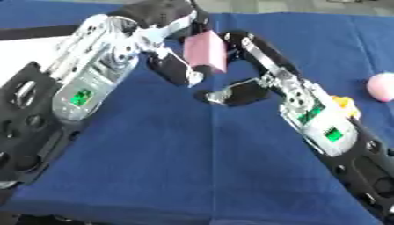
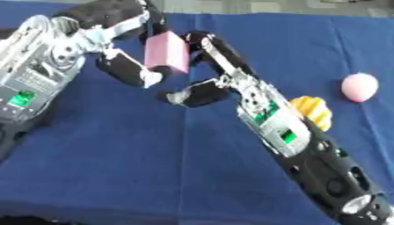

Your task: Pick up the objects with one hand, pass them to the other hand, and then place them into the box on the other side of the table.

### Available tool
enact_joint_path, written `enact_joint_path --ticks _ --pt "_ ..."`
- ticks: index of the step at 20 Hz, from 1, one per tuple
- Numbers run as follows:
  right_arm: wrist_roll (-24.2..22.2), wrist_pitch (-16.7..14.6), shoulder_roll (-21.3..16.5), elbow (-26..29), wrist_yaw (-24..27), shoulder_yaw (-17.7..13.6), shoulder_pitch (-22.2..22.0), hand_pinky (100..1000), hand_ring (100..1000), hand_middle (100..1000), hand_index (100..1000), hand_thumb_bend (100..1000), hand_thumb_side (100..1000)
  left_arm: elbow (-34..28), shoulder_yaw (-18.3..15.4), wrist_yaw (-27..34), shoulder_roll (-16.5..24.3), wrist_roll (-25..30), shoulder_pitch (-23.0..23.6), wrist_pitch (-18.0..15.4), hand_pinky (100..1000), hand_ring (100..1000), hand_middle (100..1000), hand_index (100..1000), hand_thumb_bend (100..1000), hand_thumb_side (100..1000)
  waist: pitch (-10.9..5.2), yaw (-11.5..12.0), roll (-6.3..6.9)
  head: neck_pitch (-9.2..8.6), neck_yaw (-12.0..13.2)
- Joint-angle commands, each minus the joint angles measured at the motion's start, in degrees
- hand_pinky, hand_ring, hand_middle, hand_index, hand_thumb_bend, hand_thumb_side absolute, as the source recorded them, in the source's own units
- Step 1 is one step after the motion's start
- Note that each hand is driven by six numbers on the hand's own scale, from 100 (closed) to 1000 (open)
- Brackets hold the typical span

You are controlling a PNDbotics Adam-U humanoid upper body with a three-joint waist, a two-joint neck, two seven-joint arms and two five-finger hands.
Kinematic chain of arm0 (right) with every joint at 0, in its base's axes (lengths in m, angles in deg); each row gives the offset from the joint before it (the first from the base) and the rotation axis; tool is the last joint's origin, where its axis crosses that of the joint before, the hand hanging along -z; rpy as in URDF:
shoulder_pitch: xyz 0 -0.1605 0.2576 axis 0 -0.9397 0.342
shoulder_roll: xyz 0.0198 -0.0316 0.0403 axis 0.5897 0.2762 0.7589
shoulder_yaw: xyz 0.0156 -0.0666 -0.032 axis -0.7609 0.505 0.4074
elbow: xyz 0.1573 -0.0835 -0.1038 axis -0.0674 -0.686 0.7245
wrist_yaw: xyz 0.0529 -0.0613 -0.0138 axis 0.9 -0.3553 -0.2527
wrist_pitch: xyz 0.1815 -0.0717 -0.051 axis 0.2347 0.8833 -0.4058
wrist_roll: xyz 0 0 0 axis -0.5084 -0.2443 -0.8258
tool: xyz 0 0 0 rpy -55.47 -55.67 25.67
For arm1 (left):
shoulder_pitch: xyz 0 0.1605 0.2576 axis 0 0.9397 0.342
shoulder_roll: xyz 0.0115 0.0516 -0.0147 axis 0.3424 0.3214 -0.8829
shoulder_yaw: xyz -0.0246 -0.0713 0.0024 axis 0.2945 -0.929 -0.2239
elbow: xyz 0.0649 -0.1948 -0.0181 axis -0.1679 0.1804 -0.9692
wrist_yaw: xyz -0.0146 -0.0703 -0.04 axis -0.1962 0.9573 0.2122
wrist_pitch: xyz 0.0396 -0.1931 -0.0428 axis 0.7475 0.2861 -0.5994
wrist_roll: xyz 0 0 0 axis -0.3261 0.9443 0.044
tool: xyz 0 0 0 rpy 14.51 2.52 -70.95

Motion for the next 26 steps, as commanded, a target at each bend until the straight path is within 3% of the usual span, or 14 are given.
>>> enact_joint_path --ticks 1,6,11,14,19,26 --pt "-1.81 0.72 -1.57 0.38 -1.47 -0.16 -0.11 678 767 790 804 656 200 -1.72 -2.77 -0.81 2.8 -0.31 -1.09 0.32 672 574 414 448 181 216 -1.2 0.09 0.19 0.32 0.15" --pt "-1.19 2.55 -2.55 -0.06 -1.78 -1.24 -0.45 676 765 788 801 661 221 -5.88 -5.82 2.42 6.11 -0.35 1.29 2.43 673 559 400 436 100 198 -1.21 0.09 0.3 0.32 -0.02" --pt "1.32 5.57 -3.81 0.31 0.05 -2.24 -1.14 674 764 784 786 558 323 -9.3 -11.11 6.69 9.94 -4.7 4.68 6.1 655 542 383 417 100 194 -1.23 0.04 0.22 0.32 -0.09" --pt "3.31 6.53 -4.55 1.04 2.33 -2.82 -1.6 674 766 785 782 525 304 -9.83 -14.04 8.46 12.38 -7.74 5.6 7.53 649 539 381 415 100 191 -1.27 -0.03 0.16 0.32 0.25" --pt "5.71 7.21 -5.91 2.88 4.43 -4.29 -2.37 669 763 781 778 573 261 -8.9 -17.39 10.07 16.51 -10.64 6.97 8.92 642 537 378 412 100 191 -1.2 -0.13 0.01 0.32 0.99" --pt "8.16 8.01 -8.49 6.59 5.09 -6.54 -3.34 662 755 769 769 579 267 -4.93 -20.53 10.85 22.31 -13.27 8.75 10.38 643 542 383 417 100 187 -1.08 -0.48 -0.23 0.32 4.83"
